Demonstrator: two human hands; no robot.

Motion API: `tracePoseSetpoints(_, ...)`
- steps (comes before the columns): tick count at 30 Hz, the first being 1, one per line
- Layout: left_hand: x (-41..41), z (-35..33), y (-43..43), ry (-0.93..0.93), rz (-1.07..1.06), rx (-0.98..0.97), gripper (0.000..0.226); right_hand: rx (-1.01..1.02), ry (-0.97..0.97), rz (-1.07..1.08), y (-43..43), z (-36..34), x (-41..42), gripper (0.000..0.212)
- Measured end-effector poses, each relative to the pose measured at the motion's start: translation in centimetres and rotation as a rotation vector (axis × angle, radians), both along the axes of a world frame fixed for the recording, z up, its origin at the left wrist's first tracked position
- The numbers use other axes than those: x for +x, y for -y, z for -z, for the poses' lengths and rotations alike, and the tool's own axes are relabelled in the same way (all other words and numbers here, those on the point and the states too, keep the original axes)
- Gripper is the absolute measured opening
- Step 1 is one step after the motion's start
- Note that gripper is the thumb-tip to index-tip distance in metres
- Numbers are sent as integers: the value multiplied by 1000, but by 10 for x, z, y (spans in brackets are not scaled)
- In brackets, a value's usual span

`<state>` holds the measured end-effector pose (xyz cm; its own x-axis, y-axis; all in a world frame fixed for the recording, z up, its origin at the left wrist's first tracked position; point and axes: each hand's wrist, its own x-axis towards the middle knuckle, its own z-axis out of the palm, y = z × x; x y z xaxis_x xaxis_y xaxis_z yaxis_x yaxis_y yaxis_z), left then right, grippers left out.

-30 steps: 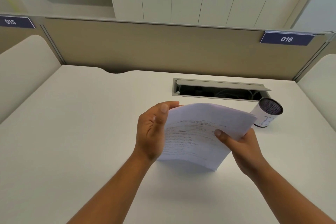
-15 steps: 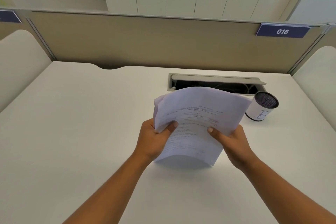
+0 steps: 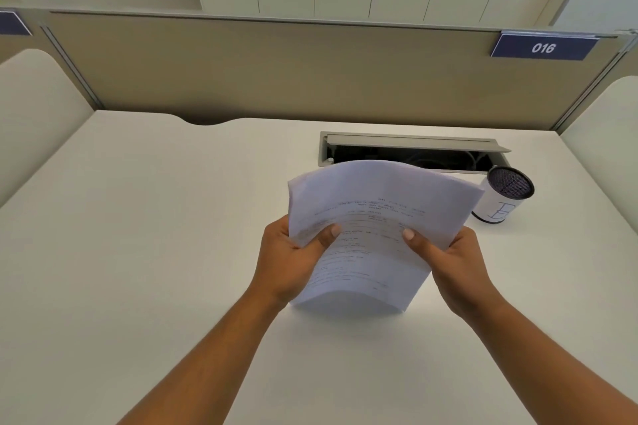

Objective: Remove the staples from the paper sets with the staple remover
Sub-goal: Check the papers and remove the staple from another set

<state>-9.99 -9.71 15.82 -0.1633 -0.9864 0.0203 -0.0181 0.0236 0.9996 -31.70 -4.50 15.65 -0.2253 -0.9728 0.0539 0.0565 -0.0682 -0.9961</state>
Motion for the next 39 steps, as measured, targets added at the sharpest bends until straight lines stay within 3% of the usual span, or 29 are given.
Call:
tracePoseSetpoints(6, 5, -17, -9, -5, -22, -214, 34, -92, -88, -31, -4, -16, 4, 34)
tracePoseSetpoints(10, 10, -25, -8, -40, -6, -312, 24, -133, -194, -76, -5, -28, 4, 50)
tracePoseSetpoints(12, 11, -25, -9, -105, 37, -285, 20, -139, -212, -72, -4, -29, 4, 51)
tracePoseSetpoints(17, 12, -22, -12, -219, 70, -149, 58, -132, -200, -64, -4, -27, 4, 51)
tracePoseSetpoints(27, 15, -34, -17, -66, 13, -372, 20, -199, -166, -37, -9, -33, 1, 54)
tracePoseSetpoints(34, 7, 1, -12, 17, 17, -141, 45, -23, -121, -79, -7, 3, 2, 41)
tracePoseSetpoints(39, 12, 9, -8, -9, 53, -14, 13, 6, -145, -47, -13, 5, -3, 40)
